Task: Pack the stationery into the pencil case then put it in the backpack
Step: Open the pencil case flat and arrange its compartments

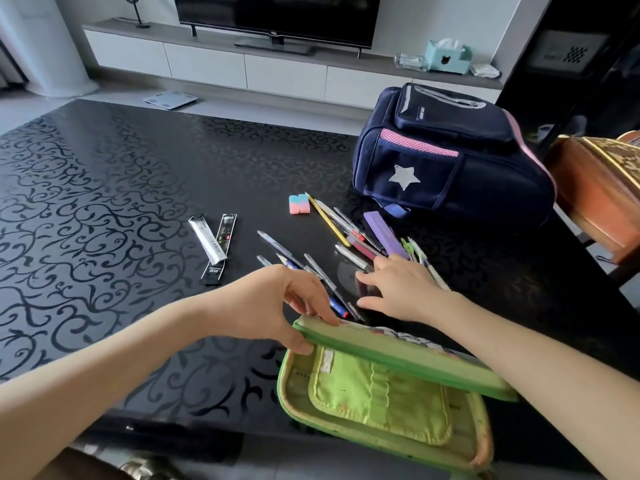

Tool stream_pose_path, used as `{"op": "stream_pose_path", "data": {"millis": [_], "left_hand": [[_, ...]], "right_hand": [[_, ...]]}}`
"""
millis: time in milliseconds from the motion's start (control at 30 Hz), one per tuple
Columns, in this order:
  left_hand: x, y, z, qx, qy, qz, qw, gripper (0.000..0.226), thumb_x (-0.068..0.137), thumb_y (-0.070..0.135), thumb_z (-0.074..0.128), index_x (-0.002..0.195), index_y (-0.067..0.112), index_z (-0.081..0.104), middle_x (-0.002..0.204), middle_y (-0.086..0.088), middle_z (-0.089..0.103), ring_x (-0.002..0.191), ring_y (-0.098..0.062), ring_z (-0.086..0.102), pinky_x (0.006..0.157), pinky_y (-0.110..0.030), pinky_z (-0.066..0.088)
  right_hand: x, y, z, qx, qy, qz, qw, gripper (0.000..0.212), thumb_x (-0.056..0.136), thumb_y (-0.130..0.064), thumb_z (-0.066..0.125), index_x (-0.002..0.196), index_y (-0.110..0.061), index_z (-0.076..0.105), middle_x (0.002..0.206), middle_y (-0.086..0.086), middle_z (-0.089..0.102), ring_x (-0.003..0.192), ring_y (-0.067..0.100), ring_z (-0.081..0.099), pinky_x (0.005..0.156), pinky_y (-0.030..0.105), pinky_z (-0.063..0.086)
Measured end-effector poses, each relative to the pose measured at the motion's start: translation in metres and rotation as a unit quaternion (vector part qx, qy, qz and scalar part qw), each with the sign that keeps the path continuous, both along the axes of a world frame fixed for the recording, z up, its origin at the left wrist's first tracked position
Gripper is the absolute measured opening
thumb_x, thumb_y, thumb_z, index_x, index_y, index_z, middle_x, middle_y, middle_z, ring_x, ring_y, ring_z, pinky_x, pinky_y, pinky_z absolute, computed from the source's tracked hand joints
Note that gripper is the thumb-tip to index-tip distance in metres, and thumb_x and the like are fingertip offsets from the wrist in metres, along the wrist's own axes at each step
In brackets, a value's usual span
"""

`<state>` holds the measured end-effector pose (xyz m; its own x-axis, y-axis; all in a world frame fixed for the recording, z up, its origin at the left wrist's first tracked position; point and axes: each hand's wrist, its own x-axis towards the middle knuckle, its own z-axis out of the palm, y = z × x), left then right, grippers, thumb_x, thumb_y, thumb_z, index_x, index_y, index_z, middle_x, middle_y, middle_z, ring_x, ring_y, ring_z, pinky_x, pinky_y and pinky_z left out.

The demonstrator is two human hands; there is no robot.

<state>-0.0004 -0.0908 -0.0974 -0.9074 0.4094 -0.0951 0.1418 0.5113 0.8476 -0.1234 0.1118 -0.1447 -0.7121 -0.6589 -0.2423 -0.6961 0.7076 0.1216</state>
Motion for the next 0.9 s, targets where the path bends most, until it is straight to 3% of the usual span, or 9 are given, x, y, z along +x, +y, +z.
{"op": "stream_pose_path", "data": {"millis": [67, 167, 233, 333, 467, 567, 700, 800, 900], "left_hand": [[0.001, 0.0, 0.002, -0.002, 0.002, 0.002, 1.0, 0.043, 0.059, 0.0, 0.083, 0.085, 0.032, 0.072, 0.097, 0.004, 0.065, 0.086, -0.005, 0.06, 0.079, -0.01, 0.045], [0.001, -0.001, 0.001, -0.008, 0.004, 0.014, 1.0, 0.041, 0.06, 0.001, 0.083, 0.085, 0.031, 0.072, 0.097, 0.003, 0.066, 0.086, -0.008, 0.062, 0.08, -0.012, 0.046], [0.001, -0.001, 0.0, -0.007, 0.005, 0.018, 1.0, 0.04, 0.059, 0.001, 0.083, 0.084, 0.031, 0.073, 0.094, 0.005, 0.067, 0.085, -0.008, 0.063, 0.082, -0.015, 0.048], [0.001, 0.0, 0.0, -0.013, 0.013, 0.016, 1.0, 0.04, 0.06, 0.004, 0.082, 0.082, 0.036, 0.073, 0.094, 0.007, 0.068, 0.087, -0.01, 0.065, 0.085, -0.021, 0.049], [0.002, 0.001, 0.001, -0.002, 0.019, 0.033, 0.999, 0.037, 0.062, 0.004, 0.082, 0.083, 0.034, 0.073, 0.095, 0.008, 0.07, 0.088, -0.01, 0.067, 0.085, -0.021, 0.051], [0.006, 0.0, 0.001, 0.003, 0.015, 0.052, 0.999, 0.038, 0.065, -0.004, 0.079, 0.087, 0.027, 0.073, 0.095, 0.006, 0.072, 0.088, -0.012, 0.069, 0.083, -0.02, 0.052], [0.007, 0.002, 0.003, -0.014, 0.028, 0.104, 0.994, 0.038, 0.068, 0.0, 0.078, 0.088, 0.031, 0.072, 0.091, 0.011, 0.073, 0.084, -0.012, 0.069, 0.08, -0.024, 0.054], [-0.006, -0.001, 0.0, -0.061, 0.074, 0.175, 0.98, 0.032, 0.074, 0.007, 0.075, 0.082, 0.037, 0.07, 0.081, 0.022, 0.07, 0.076, -0.012, 0.066, 0.076, -0.026, 0.053], [-0.017, -0.005, -0.014, -0.137, 0.097, 0.213, 0.963, 0.034, 0.078, 0.01, 0.07, 0.083, 0.042, 0.061, 0.075, 0.015, 0.068, 0.074, -0.017, 0.064, 0.08, -0.036, 0.053]], "right_hand": [[0.003, 0.018, 0.0, 0.003, 0.023, 0.04, 0.999, 0.053, 0.092, -0.053, 0.039, 0.14, -0.029, 0.038, 0.121, 0.003, 0.048, 0.11, 0.022, 0.042, 0.081, 0.031, 0.038], [0.008, 0.045, 0.001, 0.031, 0.058, 0.098, 0.993, 0.053, 0.087, -0.054, 0.033, 0.124, -0.026, 0.058, 0.107, 0.004, 0.063, 0.096, 0.023, 0.056, 0.076, 0.035, 0.049], [0.011, 0.062, 0.0, 0.019, 0.053, 0.101, 0.993, 0.055, 0.084, -0.054, 0.033, 0.118, -0.024, 0.064, 0.113, 0.007, 0.067, 0.103, 0.025, 0.062, 0.081, 0.036, 0.053], [0.019, 0.084, -0.003, 0.017, 0.016, 0.059, 0.998, 0.058, 0.09, -0.055, 0.041, 0.14, -0.025, 0.04, 0.15, -0.002, 0.035, 0.141, 0.015, 0.026, 0.111, 0.032, 0.025], [0.026, 0.116, -0.005, -0.014, 0.021, 0.02, 0.999, 0.052, 0.094, -0.049, 0.041, 0.14, -0.027, 0.039, 0.154, -0.009, 0.026, 0.144, 0.009, 0.013, 0.114, 0.029, 0.016], [0.038, 0.146, -0.007, -0.04, 0.029, -0.027, 0.998, 0.045, 0.095, -0.038, 0.044, 0.137, -0.022, 0.045, 0.15, -0.008, 0.033, 0.142, 0.011, 0.02, 0.114, 0.031, 0.024], [0.064, 0.181, -0.02, -0.133, 0.074, -0.061, 0.987, 0.035, 0.087, -0.026, 0.063, 0.12, -0.017, 0.063, 0.129, -0.001, 0.06, 0.126, 0.019, 0.05, 0.096, 0.036, 0.049], [0.085, 0.19, -0.027, -0.145, 0.05, -0.1, 0.983, 0.052, 0.089, -0.04, 0.056, 0.135, -0.018, 0.048, 0.146, -0.004, 0.041, 0.137, 0.01, 0.034, 0.109, 0.027, 0.033], [0.105, 0.193, -0.027, -0.133, -0.011, -0.123, 0.983, 0.084, 0.082, -0.069, 0.035, 0.146, -0.016, 0.025, 0.152, -0.012, 0.011, 0.142, 0.002, 0.008, 0.114, 0.022, 0.016]]}}
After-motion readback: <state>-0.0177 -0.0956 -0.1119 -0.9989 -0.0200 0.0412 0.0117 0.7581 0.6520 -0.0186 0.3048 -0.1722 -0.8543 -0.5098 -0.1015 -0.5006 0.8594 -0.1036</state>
